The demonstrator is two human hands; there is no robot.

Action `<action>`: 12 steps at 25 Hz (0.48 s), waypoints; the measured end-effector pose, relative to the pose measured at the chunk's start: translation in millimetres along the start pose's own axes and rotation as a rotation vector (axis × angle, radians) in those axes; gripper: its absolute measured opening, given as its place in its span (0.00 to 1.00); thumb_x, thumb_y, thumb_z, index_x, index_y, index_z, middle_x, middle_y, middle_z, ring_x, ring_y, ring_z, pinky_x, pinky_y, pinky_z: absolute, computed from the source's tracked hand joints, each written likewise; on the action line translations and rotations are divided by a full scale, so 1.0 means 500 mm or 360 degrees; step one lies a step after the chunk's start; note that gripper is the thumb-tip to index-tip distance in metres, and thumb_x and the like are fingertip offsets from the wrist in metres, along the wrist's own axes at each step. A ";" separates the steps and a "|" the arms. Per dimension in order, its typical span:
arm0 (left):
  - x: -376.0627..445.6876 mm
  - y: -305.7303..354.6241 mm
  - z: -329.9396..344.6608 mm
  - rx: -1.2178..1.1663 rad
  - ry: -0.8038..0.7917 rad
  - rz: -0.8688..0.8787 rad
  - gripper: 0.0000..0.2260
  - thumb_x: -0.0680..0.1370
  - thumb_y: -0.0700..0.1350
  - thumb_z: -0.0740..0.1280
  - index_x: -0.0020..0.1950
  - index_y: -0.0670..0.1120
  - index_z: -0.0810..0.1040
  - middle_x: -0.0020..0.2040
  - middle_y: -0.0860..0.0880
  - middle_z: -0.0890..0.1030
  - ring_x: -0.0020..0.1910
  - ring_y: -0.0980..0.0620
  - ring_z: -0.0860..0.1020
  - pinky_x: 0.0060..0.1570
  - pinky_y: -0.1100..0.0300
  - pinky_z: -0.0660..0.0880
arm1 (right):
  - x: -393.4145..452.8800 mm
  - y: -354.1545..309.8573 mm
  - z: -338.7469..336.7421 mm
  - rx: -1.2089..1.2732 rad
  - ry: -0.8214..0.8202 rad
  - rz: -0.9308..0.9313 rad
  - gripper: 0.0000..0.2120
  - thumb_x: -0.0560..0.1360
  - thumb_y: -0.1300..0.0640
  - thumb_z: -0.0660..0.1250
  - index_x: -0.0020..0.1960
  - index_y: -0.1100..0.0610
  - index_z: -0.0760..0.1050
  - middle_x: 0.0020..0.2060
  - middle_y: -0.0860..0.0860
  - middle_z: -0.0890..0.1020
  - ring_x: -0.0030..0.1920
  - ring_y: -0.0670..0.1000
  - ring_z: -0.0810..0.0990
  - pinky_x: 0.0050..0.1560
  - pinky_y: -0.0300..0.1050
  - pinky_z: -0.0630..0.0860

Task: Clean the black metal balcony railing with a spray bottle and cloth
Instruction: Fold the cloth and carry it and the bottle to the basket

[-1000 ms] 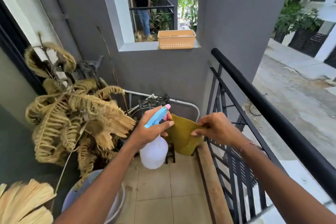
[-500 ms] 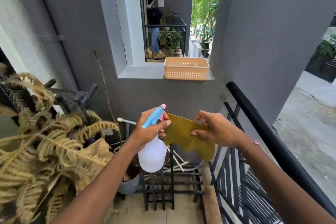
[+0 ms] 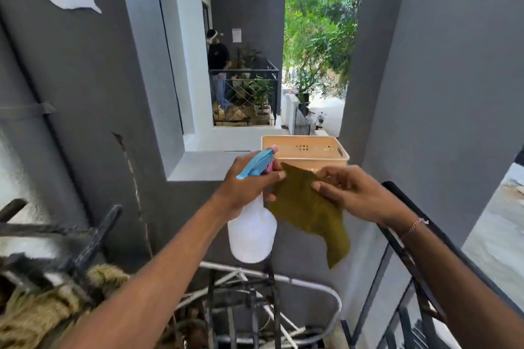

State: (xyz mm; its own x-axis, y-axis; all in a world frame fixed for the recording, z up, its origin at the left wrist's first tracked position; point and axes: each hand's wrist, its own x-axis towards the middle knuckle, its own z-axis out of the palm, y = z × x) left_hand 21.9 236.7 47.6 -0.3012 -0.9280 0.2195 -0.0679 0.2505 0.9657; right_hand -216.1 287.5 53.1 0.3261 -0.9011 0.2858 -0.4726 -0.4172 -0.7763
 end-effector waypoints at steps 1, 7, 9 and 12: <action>0.037 0.014 -0.012 0.0014 -0.0026 0.0049 0.08 0.78 0.40 0.74 0.57 0.44 0.81 0.50 0.39 0.80 0.47 0.49 0.80 0.39 0.53 0.84 | 0.031 -0.008 -0.014 0.0028 0.0024 -0.0001 0.10 0.81 0.53 0.65 0.52 0.59 0.79 0.39 0.60 0.82 0.38 0.54 0.76 0.38 0.51 0.74; 0.247 0.091 -0.048 -0.0143 -0.0050 0.0195 0.07 0.78 0.40 0.74 0.54 0.41 0.82 0.49 0.40 0.85 0.47 0.47 0.85 0.39 0.51 0.83 | 0.161 -0.036 -0.116 -0.0106 0.0396 0.0028 0.08 0.81 0.55 0.66 0.50 0.59 0.81 0.37 0.57 0.84 0.36 0.50 0.79 0.37 0.45 0.75; 0.314 0.097 -0.040 -0.0171 -0.0011 0.0209 0.07 0.78 0.39 0.73 0.53 0.39 0.82 0.50 0.41 0.86 0.47 0.47 0.85 0.39 0.50 0.84 | 0.189 -0.032 -0.150 -0.0161 0.0510 0.0076 0.07 0.81 0.55 0.67 0.50 0.57 0.81 0.35 0.53 0.84 0.34 0.47 0.80 0.36 0.41 0.75; 0.403 0.090 -0.022 -0.0234 0.0068 0.0230 0.02 0.80 0.39 0.71 0.51 0.42 0.82 0.46 0.46 0.87 0.46 0.48 0.85 0.40 0.51 0.85 | 0.215 -0.018 -0.191 -0.0226 0.0613 0.0149 0.07 0.81 0.53 0.67 0.51 0.55 0.81 0.39 0.52 0.84 0.36 0.46 0.81 0.36 0.42 0.77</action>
State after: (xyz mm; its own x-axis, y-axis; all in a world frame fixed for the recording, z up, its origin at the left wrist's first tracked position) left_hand -31.4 57.8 137.0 -0.2570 -0.8968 0.3601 0.1134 0.3421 0.9328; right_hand -255.3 183.2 144.4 -0.0407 -0.9030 0.4278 -0.6024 -0.3194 -0.7315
